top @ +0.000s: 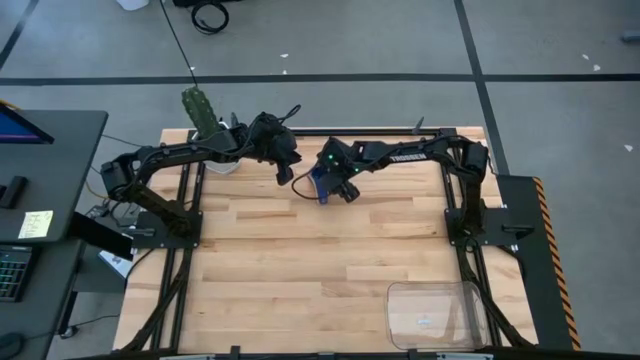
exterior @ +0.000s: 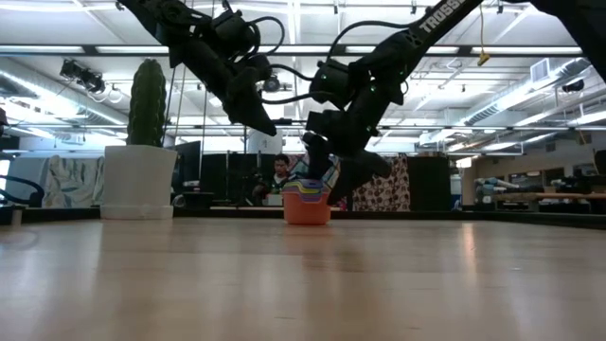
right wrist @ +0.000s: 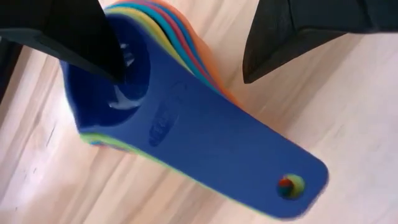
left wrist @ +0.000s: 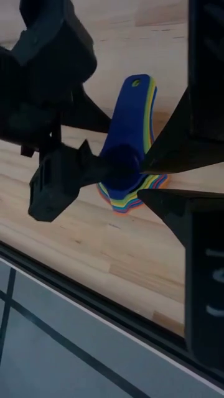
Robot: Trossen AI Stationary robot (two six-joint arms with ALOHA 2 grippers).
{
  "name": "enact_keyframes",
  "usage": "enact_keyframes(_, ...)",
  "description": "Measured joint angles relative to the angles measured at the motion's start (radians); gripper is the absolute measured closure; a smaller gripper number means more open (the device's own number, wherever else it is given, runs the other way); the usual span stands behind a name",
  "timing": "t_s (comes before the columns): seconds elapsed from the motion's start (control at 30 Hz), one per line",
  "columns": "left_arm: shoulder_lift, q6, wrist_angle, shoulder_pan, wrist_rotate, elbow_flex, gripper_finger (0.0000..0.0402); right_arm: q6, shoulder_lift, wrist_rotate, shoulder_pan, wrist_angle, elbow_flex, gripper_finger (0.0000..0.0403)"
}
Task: Nest measuring cups in basket
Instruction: Put the stacked measuring cups into the transparent bin
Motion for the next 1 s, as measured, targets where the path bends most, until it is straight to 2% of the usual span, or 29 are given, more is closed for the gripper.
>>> enact_keyframes(1.0,0.000,0.000,0.009,0.000,0.000,0.000,0.0349,0.034,0.000,-0.007,-0.001,0.046,0.000,0.0085)
